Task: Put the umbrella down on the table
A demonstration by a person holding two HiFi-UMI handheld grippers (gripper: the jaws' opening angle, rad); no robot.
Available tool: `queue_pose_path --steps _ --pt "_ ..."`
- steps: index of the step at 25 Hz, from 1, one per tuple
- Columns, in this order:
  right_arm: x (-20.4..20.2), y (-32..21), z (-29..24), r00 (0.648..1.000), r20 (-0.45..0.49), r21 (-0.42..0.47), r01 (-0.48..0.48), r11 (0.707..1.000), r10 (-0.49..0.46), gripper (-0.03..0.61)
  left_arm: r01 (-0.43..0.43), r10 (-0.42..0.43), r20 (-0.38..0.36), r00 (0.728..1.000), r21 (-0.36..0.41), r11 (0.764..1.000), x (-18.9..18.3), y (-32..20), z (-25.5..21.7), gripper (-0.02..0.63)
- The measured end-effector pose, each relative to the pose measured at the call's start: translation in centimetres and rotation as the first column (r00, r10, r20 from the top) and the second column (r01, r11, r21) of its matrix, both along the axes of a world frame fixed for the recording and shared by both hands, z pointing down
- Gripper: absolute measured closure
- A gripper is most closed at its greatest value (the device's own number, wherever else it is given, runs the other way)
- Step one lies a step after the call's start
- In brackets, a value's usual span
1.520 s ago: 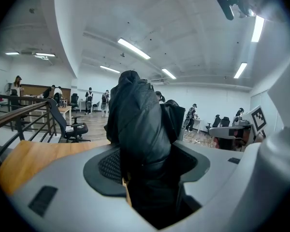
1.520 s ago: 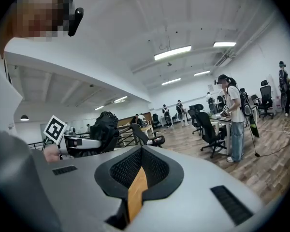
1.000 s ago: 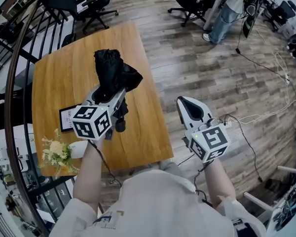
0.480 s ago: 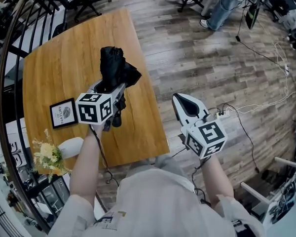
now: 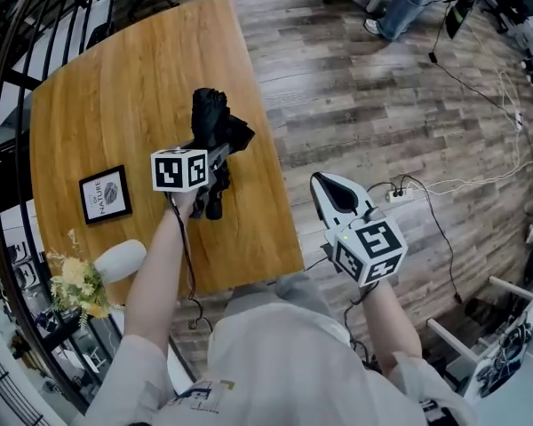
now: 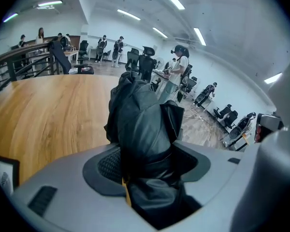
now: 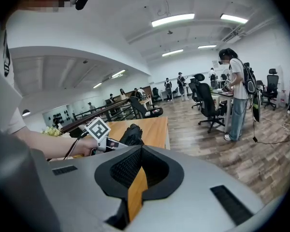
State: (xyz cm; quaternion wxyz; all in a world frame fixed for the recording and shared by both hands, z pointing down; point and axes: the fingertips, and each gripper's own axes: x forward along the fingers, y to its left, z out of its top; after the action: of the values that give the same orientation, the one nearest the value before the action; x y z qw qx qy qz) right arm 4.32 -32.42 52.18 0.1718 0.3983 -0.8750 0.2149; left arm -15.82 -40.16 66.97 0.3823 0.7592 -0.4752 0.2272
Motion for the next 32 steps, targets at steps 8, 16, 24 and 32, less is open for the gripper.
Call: queue_pose_path --steps 8,16,24,32 --pt "-1.4 1.0 1.6 1.0 0.004 -0.06 0.031 0.998 -0.031 0.552 0.041 -0.04 0.008 0.999 -0.096 0.995 0.6 -0.4 3.8 0.327" --pt "-2.7 2.3 1.9 0.996 0.007 -0.087 0.088 0.992 -0.088 0.551 0.011 0.008 0.107 0.994 -0.177 0.984 1.2 0.0 7.3 0.324" --pt "-3.4 3.0 0.9 0.992 0.038 -0.067 0.121 0.99 -0.119 0.551 0.039 -0.013 0.112 0.994 -0.238 0.971 0.7 1.2 8.8 0.302" --pt "-2.1 2.9 -2.1 0.997 0.057 0.027 0.044 0.999 -0.046 0.551 0.065 -0.057 0.054 0.997 -0.148 0.987 0.4 2.2 4.8 0.276"
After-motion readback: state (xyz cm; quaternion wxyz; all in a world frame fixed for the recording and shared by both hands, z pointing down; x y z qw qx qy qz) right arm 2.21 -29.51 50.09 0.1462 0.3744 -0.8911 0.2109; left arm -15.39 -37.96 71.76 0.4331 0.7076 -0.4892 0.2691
